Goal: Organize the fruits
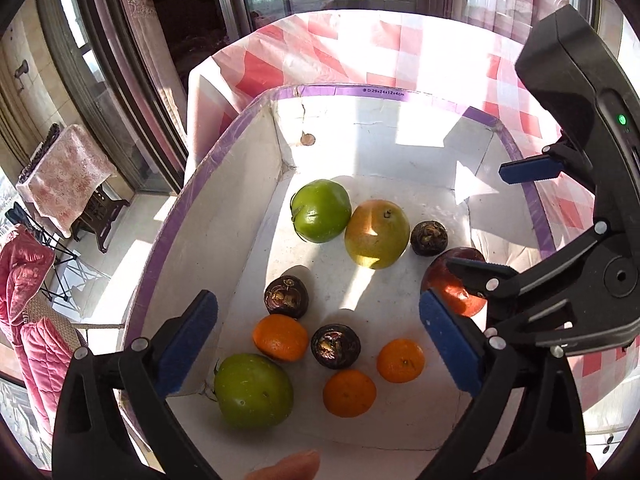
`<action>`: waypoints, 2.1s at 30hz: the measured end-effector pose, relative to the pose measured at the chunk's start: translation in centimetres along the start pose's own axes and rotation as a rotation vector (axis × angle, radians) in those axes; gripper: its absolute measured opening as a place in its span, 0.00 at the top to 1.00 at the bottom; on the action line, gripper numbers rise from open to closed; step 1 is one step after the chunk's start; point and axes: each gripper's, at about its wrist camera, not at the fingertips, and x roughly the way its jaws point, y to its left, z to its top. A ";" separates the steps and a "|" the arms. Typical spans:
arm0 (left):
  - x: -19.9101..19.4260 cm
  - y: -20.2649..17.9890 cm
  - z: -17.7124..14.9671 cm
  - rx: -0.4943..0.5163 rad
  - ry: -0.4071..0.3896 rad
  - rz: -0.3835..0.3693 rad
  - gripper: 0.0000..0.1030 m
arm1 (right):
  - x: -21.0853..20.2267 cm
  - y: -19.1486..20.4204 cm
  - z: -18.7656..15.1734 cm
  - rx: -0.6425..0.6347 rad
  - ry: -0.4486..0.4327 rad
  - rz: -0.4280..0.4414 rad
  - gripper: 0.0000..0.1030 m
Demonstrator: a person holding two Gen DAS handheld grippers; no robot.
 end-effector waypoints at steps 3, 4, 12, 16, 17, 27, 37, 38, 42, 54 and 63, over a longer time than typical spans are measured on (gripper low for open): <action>-0.5 -0.2 -0.1 0.025 0.005 0.047 0.02 | -0.5 0.7 -0.1 0.004 0.010 -0.015 0.16; -0.7 -0.1 -0.3 0.026 0.003 0.065 0.02 | -0.5 0.9 0.0 0.005 0.014 -0.018 0.16; 0.0 1.1 -0.8 -0.019 0.084 0.062 0.02 | 1.6 2.0 0.6 -0.005 0.042 -0.022 0.16; 0.4 1.6 -1.2 -0.032 0.119 0.026 0.02 | 1.8 2.0 1.0 0.018 0.046 -0.001 0.16; 0.5 1.6 -1.3 -0.032 0.124 0.023 0.02 | 1.9 2.0 1.0 0.021 0.046 0.000 0.16; 1.2 1.7 -1.8 -0.038 0.162 0.008 0.02 | 2.3 1.9 0.9 0.037 0.050 0.021 0.16; 1.8 2.3 -1.8 -0.074 0.201 -0.024 0.02 | 3.1 1.4 0.6 0.059 0.057 0.044 0.16; 1.8 2.3 -1.8 -0.078 0.202 -0.026 0.02 | 3.2 1.4 0.6 0.061 0.057 0.045 0.16; 2.1 2.5 -1.8 -0.092 0.217 -0.034 0.02 | 3.2 1.4 0.6 0.067 0.054 0.050 0.16; 3.2 2.5 -2.1 -0.125 0.281 -0.048 0.02 | 3.3 1.6 0.5 0.074 0.050 0.058 0.16; 2.8 2.4 -2.0 -0.117 0.304 0.097 0.02 | 2.1 1.3 0.6 0.112 0.012 0.074 0.16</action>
